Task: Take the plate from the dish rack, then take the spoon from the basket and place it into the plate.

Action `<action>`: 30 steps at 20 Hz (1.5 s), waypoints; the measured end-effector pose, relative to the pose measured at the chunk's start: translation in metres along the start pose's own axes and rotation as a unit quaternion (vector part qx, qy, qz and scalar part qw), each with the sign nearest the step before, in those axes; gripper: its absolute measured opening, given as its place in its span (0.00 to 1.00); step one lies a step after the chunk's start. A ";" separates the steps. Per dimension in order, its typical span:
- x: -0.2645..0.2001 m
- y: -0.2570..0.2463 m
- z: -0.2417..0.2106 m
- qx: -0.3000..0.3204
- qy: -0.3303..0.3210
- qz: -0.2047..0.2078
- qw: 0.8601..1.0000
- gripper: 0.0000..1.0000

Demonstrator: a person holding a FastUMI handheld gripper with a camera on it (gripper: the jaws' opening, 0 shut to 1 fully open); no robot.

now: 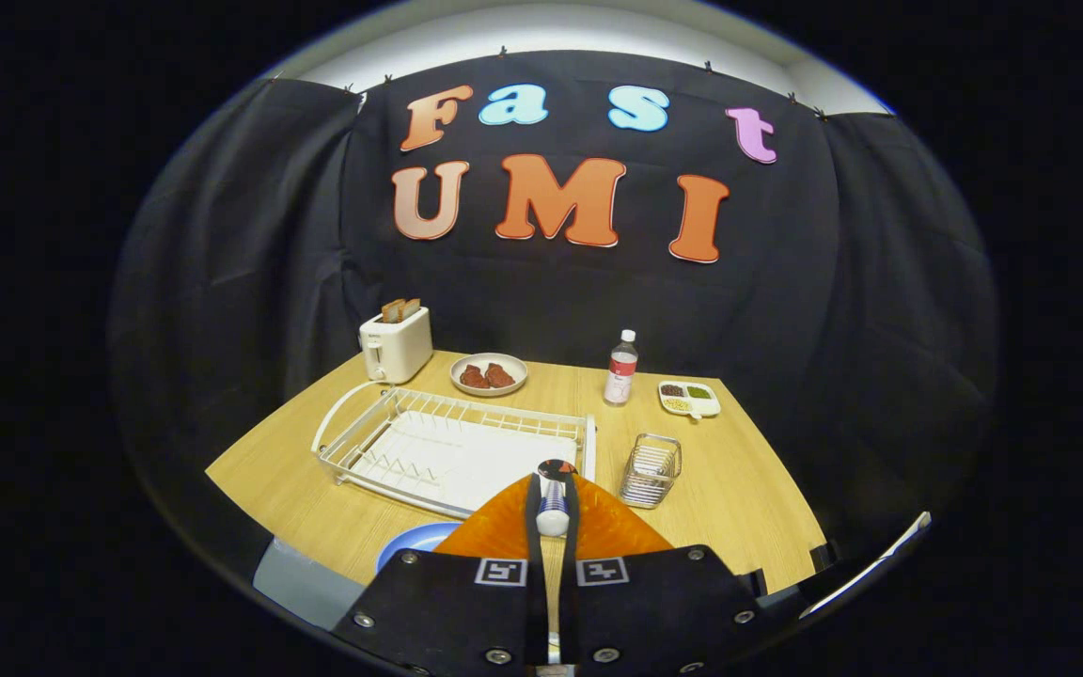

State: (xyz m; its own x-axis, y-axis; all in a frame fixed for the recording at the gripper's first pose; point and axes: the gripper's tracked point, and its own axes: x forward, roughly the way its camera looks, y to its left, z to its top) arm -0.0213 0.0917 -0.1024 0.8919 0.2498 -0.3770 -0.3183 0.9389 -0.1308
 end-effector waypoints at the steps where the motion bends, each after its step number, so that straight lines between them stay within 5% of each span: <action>1: -0.003 0.007 -0.003 -0.002 0.002 0.008 1.000 0.05; 14: 0.002 0.098 -0.071 -0.040 0.068 0.120 0.990 0.05; 30: 0.059 0.111 -0.126 -0.061 0.111 0.151 0.980 0.06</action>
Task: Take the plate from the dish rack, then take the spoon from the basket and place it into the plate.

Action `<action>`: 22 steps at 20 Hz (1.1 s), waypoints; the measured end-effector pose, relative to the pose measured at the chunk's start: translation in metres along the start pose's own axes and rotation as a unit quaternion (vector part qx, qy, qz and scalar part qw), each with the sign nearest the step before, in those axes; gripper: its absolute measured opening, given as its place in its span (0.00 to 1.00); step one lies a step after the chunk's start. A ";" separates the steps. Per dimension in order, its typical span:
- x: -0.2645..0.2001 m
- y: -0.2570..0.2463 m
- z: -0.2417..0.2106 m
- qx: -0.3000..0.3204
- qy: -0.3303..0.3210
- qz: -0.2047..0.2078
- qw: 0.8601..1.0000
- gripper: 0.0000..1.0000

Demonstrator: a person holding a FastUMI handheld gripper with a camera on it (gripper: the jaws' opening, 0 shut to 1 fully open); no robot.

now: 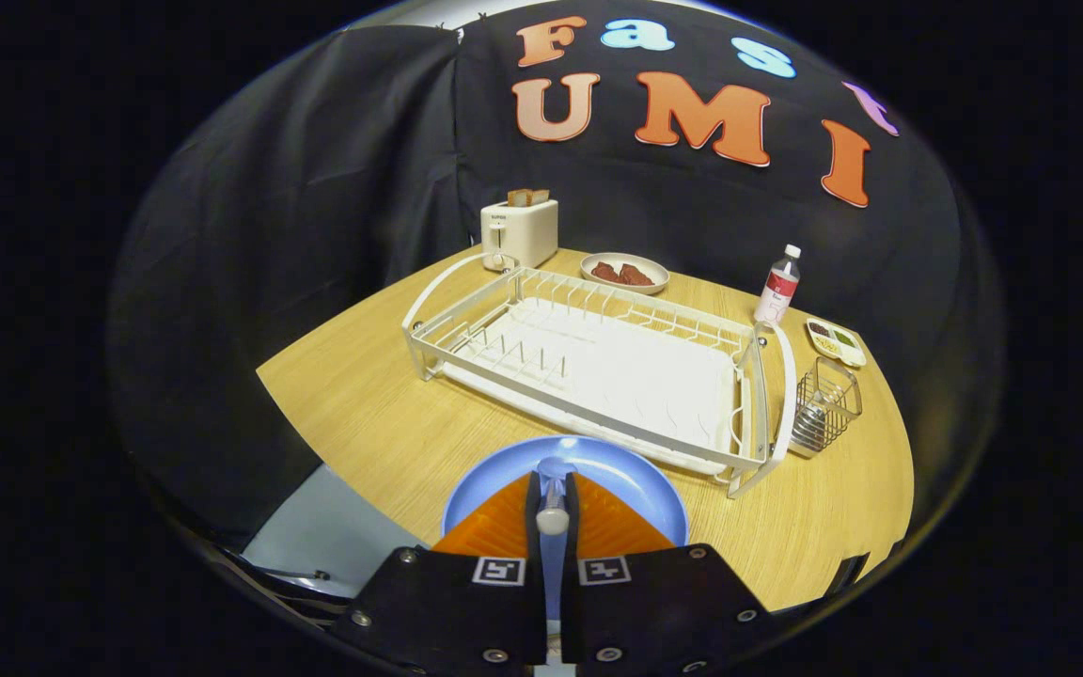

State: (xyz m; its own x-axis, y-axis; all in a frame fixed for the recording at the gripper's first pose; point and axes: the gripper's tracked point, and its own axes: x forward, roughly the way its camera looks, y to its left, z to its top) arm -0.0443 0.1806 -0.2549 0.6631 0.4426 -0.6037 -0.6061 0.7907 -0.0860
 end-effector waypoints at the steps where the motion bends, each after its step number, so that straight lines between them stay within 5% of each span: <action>1: 0.000 -0.004 -0.001 0.000 0.001 -0.007 1.000 0.09; 6: -0.005 -0.028 0.009 0.014 -0.003 -0.040 0.999 0.30; 11: -0.024 -0.062 0.037 0.034 -0.028 -0.077 0.996 0.84; 13: -0.037 -0.077 0.054 0.043 -0.047 -0.095 0.993 0.96; 22: -0.106 -0.133 0.132 0.067 -0.144 -0.164 0.974 0.98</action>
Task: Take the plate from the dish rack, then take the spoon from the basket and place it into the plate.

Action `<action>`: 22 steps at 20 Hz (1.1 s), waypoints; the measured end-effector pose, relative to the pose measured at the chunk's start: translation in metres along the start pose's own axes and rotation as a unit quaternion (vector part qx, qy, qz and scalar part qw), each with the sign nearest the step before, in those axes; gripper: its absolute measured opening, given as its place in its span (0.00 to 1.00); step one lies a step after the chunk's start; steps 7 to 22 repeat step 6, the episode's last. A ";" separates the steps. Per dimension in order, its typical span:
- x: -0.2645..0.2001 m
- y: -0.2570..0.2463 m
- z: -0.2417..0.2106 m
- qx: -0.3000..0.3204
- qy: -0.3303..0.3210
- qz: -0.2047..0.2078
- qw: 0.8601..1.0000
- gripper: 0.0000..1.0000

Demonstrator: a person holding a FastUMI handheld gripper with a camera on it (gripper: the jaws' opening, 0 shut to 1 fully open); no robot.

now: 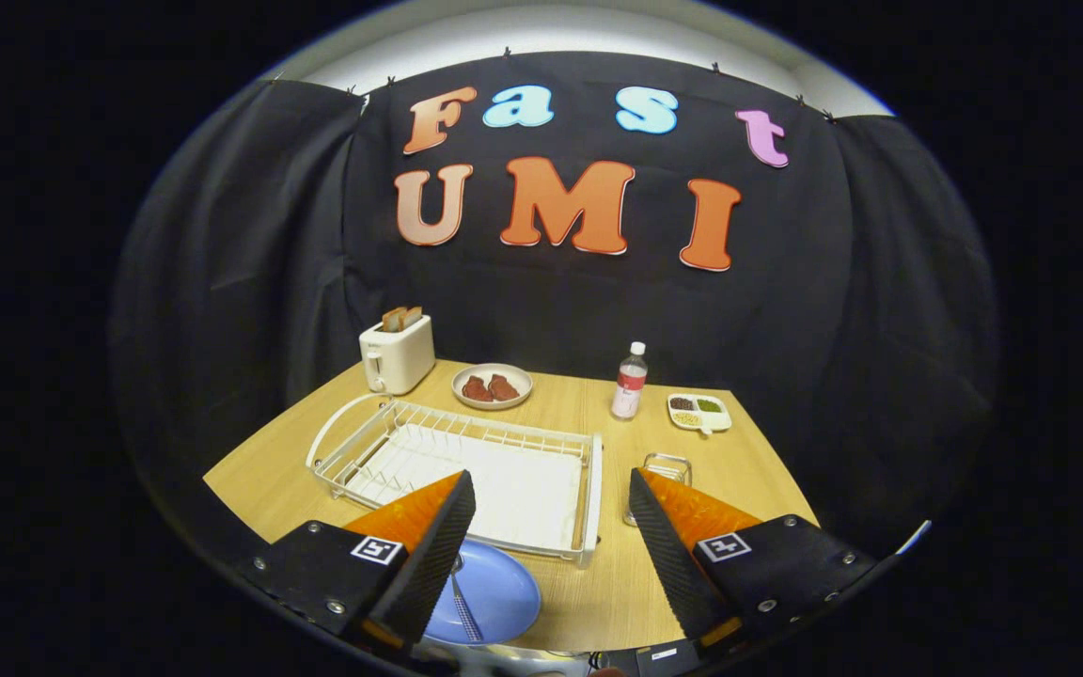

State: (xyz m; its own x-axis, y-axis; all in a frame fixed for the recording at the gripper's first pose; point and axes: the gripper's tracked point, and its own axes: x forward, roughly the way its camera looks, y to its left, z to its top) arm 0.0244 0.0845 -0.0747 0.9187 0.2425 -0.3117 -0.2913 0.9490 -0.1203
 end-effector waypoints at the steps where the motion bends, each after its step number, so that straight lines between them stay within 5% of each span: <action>1: -0.004 -0.006 0.011 0.002 -0.012 -0.006 1.000 0.98; 6: -0.022 -0.034 0.051 0.017 -0.062 -0.041 0.997 0.98; 22: -0.022 -0.034 0.051 0.017 -0.062 -0.041 0.997 0.98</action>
